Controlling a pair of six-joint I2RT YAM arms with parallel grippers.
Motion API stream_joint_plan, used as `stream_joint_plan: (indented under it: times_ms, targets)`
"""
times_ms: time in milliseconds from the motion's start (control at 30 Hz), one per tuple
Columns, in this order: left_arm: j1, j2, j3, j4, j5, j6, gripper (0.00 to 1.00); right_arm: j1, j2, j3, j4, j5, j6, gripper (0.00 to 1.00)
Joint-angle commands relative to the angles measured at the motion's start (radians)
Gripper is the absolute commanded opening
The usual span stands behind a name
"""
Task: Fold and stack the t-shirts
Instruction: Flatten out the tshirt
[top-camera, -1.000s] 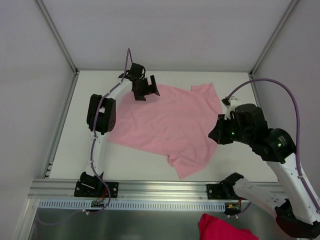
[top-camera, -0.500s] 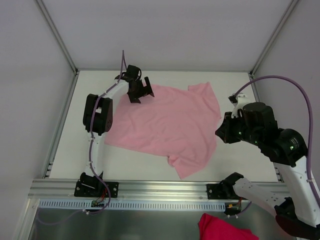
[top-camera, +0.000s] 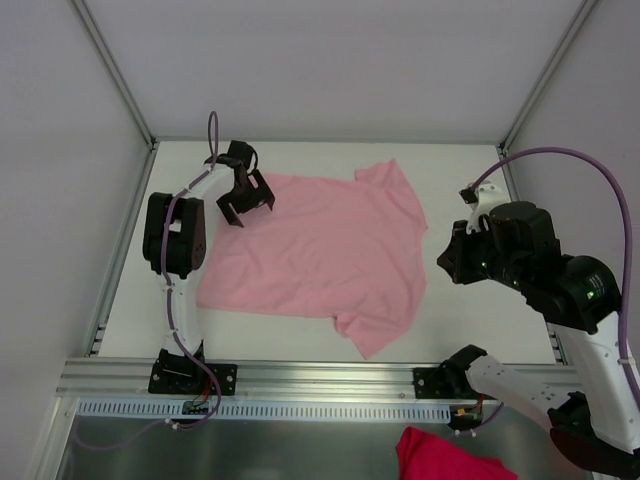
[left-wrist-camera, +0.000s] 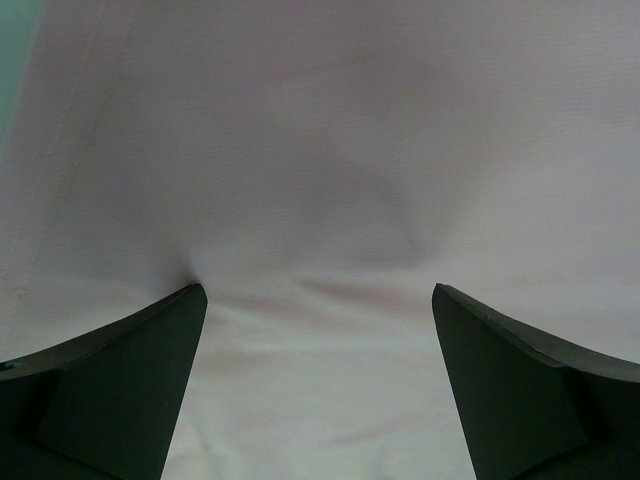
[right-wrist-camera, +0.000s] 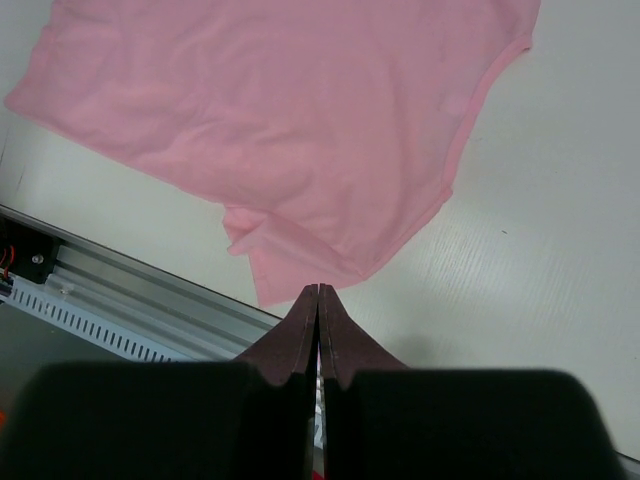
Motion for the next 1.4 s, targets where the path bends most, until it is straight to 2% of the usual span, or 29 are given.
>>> stream_joint_plan:
  times_ms: [0, 167, 367, 500, 533, 567, 700, 767, 867, 900, 933, 1100, 1367]
  targets:
    - [0.001, -0.072, -0.017, -0.035, -0.052, -0.01, 0.99, 0.005, 0.005, 0.015, -0.004, 0.009, -0.029, 0.01]
    - [0.006, -0.081, -0.043, -0.054, -0.077, -0.013, 0.99, 0.005, -0.002, -0.019, 0.004, -0.022, -0.009, 0.01]
    - [0.012, -0.13, -0.1, 0.036, -0.017, -0.005, 0.99, 0.005, -0.017, -0.152, 0.011, -0.063, 0.038, 0.01]
    - [0.011, -0.172, -0.074, 0.111, 0.075, 0.004, 0.99, 0.005, -0.034, -0.428, 0.112, -0.271, 0.1, 0.01]
    - [0.009, -0.179, -0.056, 0.113, 0.076, 0.001, 0.99, 0.005, -0.057, -0.562, 0.151, -0.29, 0.117, 0.01]
    - [0.008, -0.186, -0.049, 0.116, 0.078, -0.001, 0.99, 0.005, -0.066, -0.621, 0.219, -0.31, 0.13, 0.01]
    - [0.008, -0.215, -0.031, 0.102, 0.067, 0.015, 0.99, 0.005, -0.081, -0.795, 0.315, -0.364, 0.187, 0.02]
    - [0.008, -0.216, -0.034, 0.099, 0.07, 0.019, 0.99, 0.005, -0.071, -0.836, 0.326, -0.376, 0.184, 0.1]
    - [0.008, -0.227, -0.059, 0.117, 0.092, 0.019, 0.99, 0.006, -0.071, -0.86, 0.324, -0.381, 0.174, 0.3]
    - [0.008, -0.229, -0.062, 0.122, 0.098, 0.019, 0.99, 0.006, -0.072, -0.861, 0.326, -0.387, 0.175, 0.42]
    - [0.006, -0.229, -0.066, 0.123, 0.096, 0.018, 0.99, 0.006, -0.071, -0.861, 0.324, -0.387, 0.19, 0.48]
    - [0.003, -0.245, -0.077, 0.14, 0.093, 0.013, 0.99, 0.052, -0.052, -0.863, 0.332, -0.376, 0.258, 0.53]
    - [0.0, -0.297, -0.109, 0.162, 0.106, 0.007, 0.99, 0.092, 0.021, -0.924, 0.389, -0.287, 0.334, 0.52]
